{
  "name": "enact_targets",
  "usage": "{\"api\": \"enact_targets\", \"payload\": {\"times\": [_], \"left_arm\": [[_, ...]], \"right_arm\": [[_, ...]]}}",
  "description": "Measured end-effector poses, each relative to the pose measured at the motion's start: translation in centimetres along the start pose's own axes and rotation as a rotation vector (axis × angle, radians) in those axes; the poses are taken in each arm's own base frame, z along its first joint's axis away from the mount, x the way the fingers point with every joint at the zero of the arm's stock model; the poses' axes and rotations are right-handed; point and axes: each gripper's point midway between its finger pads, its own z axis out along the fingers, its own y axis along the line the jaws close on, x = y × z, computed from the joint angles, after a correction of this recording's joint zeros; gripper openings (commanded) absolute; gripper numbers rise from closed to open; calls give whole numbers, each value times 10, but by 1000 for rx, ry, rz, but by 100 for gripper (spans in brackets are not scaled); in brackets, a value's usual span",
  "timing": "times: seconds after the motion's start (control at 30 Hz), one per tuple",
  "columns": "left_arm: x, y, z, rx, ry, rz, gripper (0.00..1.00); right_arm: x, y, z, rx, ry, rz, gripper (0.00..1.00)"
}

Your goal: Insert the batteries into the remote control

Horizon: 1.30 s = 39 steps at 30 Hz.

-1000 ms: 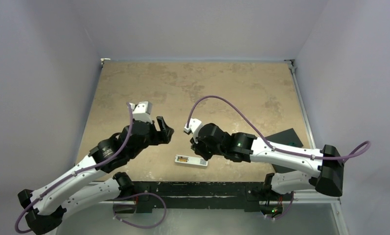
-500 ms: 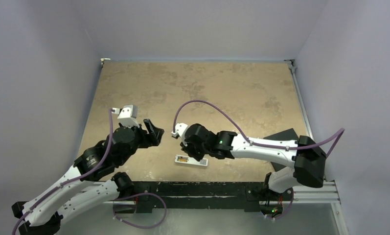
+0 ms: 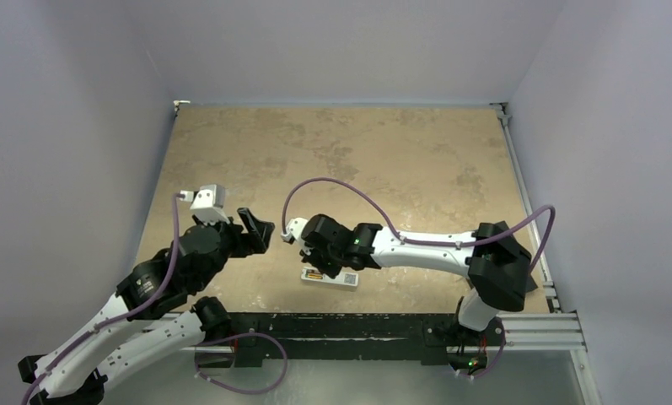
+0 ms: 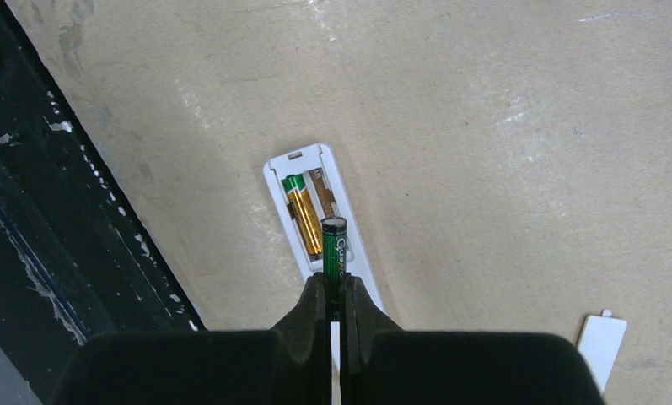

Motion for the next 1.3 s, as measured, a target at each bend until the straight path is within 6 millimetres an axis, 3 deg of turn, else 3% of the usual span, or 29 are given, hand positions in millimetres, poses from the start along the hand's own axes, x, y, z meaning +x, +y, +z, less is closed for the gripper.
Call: {"api": "enact_targets", "payload": {"times": [0.57,1.3], "left_arm": [[-14,4,-13,27,-68,-33,82],[-14,5,-14,30,-71,-28,82]], "right_arm": [[10,3,24,-12,86,-25,12],[11,3,29,-12,114,-31,19]]}}
